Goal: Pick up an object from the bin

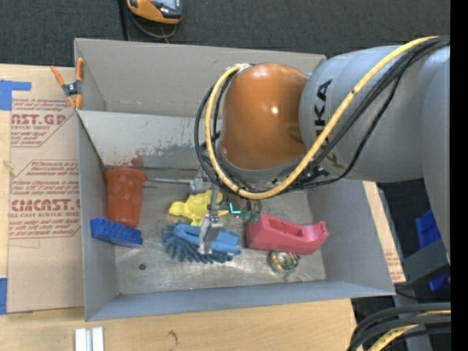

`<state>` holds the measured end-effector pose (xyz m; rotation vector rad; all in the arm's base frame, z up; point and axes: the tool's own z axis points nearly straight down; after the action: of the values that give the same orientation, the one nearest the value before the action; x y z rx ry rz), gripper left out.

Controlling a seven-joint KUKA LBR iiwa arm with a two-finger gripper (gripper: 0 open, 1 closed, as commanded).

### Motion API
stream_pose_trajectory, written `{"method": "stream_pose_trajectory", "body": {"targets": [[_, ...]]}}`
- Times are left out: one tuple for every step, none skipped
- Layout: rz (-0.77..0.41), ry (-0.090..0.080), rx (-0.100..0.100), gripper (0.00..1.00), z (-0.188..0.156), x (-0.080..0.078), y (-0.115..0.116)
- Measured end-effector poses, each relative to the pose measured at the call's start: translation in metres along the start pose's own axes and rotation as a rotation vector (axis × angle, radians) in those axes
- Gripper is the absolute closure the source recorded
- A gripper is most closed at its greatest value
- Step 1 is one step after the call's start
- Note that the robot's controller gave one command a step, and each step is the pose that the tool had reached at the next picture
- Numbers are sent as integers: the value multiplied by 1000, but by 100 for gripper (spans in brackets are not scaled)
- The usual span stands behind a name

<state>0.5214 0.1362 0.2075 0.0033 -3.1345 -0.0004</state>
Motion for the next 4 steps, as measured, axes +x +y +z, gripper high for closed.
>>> {"method": "stream_pose_trajectory", "body": {"targets": [[1, -8, -1, 0, -4, -2, -1], [-55, -15, -1, 0, 35, -8, -4], [-37, -22, -5, 100, 132, -6, -8], [-37, -22, -6, 100, 133, -6, -8]]}}
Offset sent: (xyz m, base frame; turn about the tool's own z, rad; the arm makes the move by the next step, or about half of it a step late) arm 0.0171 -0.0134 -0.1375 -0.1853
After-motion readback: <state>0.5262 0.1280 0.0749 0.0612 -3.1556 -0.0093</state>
